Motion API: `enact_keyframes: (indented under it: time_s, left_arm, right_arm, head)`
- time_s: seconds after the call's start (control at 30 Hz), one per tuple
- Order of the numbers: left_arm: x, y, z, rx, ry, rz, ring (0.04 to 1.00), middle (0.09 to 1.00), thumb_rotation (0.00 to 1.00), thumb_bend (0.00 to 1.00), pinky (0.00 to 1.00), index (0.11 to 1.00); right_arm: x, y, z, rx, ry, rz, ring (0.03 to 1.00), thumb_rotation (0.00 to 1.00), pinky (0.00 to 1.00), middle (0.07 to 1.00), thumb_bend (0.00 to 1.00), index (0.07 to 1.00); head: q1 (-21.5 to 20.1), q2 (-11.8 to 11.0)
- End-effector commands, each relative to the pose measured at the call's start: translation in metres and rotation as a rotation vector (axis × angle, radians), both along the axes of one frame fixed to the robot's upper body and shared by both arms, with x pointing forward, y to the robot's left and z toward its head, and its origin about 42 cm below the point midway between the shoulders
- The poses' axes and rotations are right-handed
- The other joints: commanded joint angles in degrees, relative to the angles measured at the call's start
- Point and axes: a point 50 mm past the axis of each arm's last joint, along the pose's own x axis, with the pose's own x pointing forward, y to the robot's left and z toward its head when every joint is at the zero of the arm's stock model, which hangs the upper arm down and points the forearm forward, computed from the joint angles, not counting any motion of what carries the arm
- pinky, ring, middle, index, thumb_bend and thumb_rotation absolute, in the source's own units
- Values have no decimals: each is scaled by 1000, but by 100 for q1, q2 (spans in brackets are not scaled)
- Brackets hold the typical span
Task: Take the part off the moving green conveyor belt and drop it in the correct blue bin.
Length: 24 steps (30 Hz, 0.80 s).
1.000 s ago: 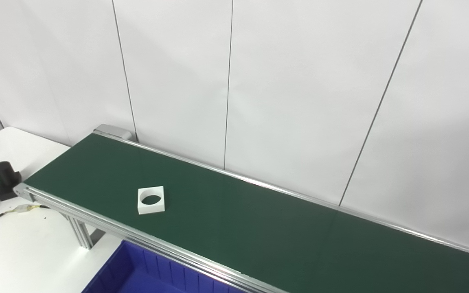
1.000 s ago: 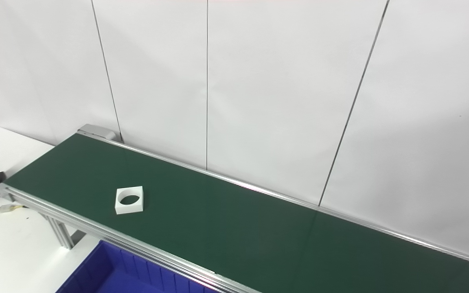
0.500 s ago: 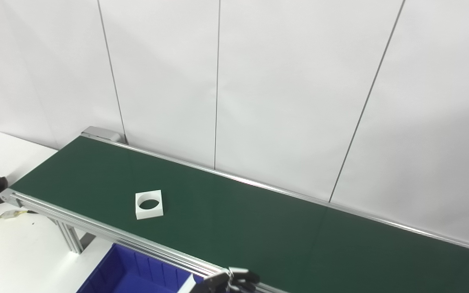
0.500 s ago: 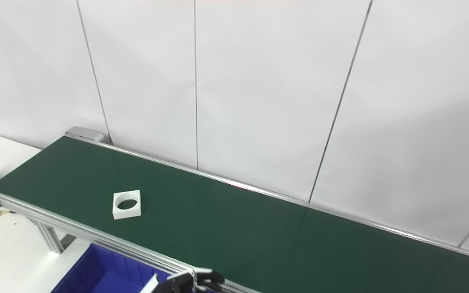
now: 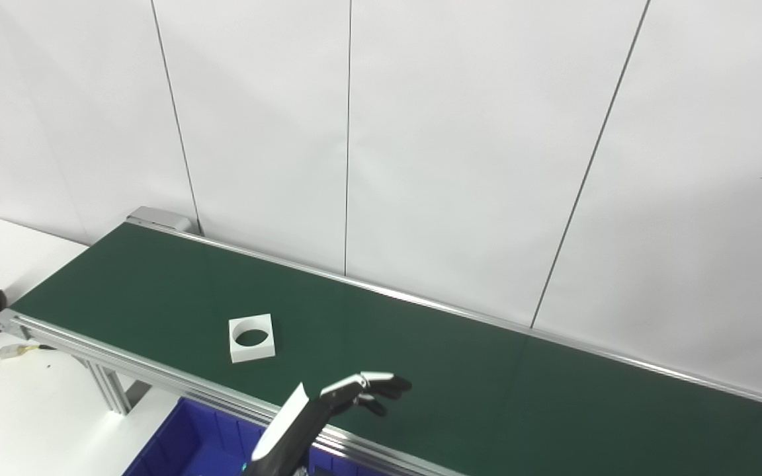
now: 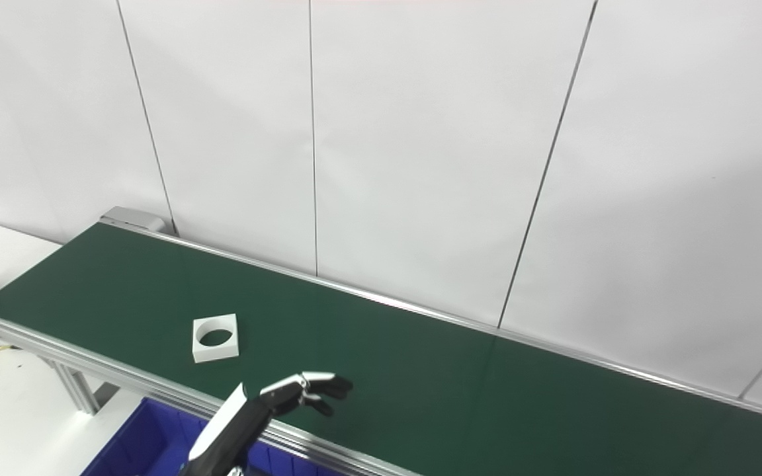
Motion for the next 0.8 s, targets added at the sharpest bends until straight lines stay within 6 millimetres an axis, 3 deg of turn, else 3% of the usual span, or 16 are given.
enact_keyframes:
  time_s: [0.0, 0.3, 0.57, 0.77]
  left_arm:
    - [14, 6, 15, 69, -73, 24, 747, 794, 241, 916, 622, 769]
    - [42, 31, 27, 226, -31, 94, 872, 884, 372, 797, 822, 852]
    - [81, 68, 24, 374, -9, 165, 892, 928, 446, 750, 834, 913]
    - [105, 83, 27, 465, 35, 218, 889, 950, 504, 784, 787, 956]
  right_arm:
    - [6, 2, 7, 25, -52, 4, 899, 0, 822, 934, 689, 949]
    - [8, 4, 7, 30, -53, 8, 903, 0, 837, 933, 687, 949]
    - [10, 6, 5, 39, -64, 7, 900, 0, 832, 931, 687, 943]
    - [11, 6, 6, 37, -69, 6, 890, 0, 817, 923, 693, 935]
  head:
    - [-14, 5]
    - [-51, 12]
    - [-32, 4]
    - [-12, 34]
